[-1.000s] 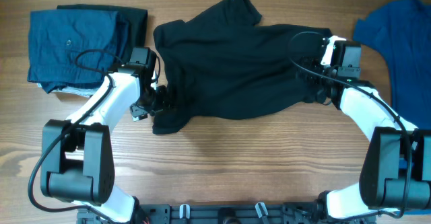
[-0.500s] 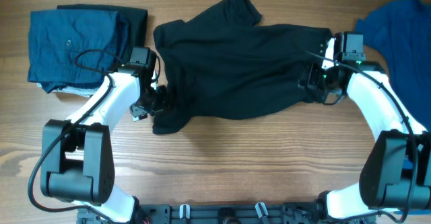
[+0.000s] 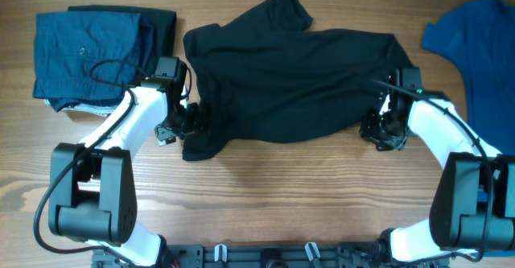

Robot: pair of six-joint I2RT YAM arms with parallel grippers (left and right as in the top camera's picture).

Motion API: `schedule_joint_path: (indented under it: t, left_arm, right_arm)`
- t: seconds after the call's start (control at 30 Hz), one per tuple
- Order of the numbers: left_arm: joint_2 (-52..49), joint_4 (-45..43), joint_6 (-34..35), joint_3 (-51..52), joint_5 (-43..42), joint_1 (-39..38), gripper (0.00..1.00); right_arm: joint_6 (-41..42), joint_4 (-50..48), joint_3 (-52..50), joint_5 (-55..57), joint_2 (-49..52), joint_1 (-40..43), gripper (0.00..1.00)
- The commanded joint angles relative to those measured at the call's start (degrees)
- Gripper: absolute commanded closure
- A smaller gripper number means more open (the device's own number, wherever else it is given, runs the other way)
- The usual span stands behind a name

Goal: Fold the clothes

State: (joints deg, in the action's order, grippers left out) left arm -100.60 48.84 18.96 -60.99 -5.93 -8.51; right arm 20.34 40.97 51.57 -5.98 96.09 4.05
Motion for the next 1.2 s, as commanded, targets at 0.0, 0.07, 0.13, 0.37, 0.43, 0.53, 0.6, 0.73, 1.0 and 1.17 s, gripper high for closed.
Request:
schedule_joint_path:
  t: [0.0, 0.07, 0.13, 0.37, 0.43, 0.53, 0.6, 0.73, 1.0, 1.17]
  left_arm:
    - [-0.4, 0.2, -0.5, 0.4, -0.7, 0.4, 0.18]
    - [-0.4, 0.2, -0.5, 0.4, -0.7, 0.4, 0.18]
    - [-0.4, 0.2, -0.5, 0.4, -0.7, 0.4, 0.18]
    - [-0.4, 0.4, -0.5, 0.4, -0.7, 0.4, 0.18]
    - [-0.4, 0.4, -0.5, 0.4, -0.7, 0.4, 0.18]
    - [-0.4, 0.4, -0.5, 0.4, -0.7, 0.4, 0.18]
    - [-0.4, 0.4, -0.5, 0.4, -0.7, 0.4, 0.18]
    - [-0.4, 0.4, -0.5, 0.4, -0.7, 0.4, 0.18]
    - [-0.4, 0.4, -0.5, 0.4, -0.7, 0.4, 0.17]
    - [-0.4, 0.2, -0.5, 0.4, -0.7, 0.4, 0.17]
  right_arm:
    - [2.3, -5.0, -2.3, 0.0, 0.1, 0.0, 0.69]
    - [2.3, -7.4, -2.4, 0.2, 0.1, 0.0, 0.69]
    - [2.3, -8.9, -2.4, 0.2, 0.1, 0.0, 0.68]
    - [2.2, -10.6, -2.4, 2.9, 0.1, 0.0, 0.57]
    - [2.1, -10.7, -2.4, 4.0, 0.1, 0.0, 0.57]
    - [2.1, -11.1, -2.4, 5.0, 0.1, 0.0, 0.54]
    - [2.1, -11.9, -2.4, 5.1, 0.1, 0.0, 0.53]
    - [2.1, -14.6, -2.4, 5.1, 0.1, 0.0, 0.49]
    - [2.1, -16.3, -2.4, 4.9, 0.1, 0.0, 0.46]
    - [2.1, -17.2, -2.5, 4.7, 0.8, 0.0, 0.43]
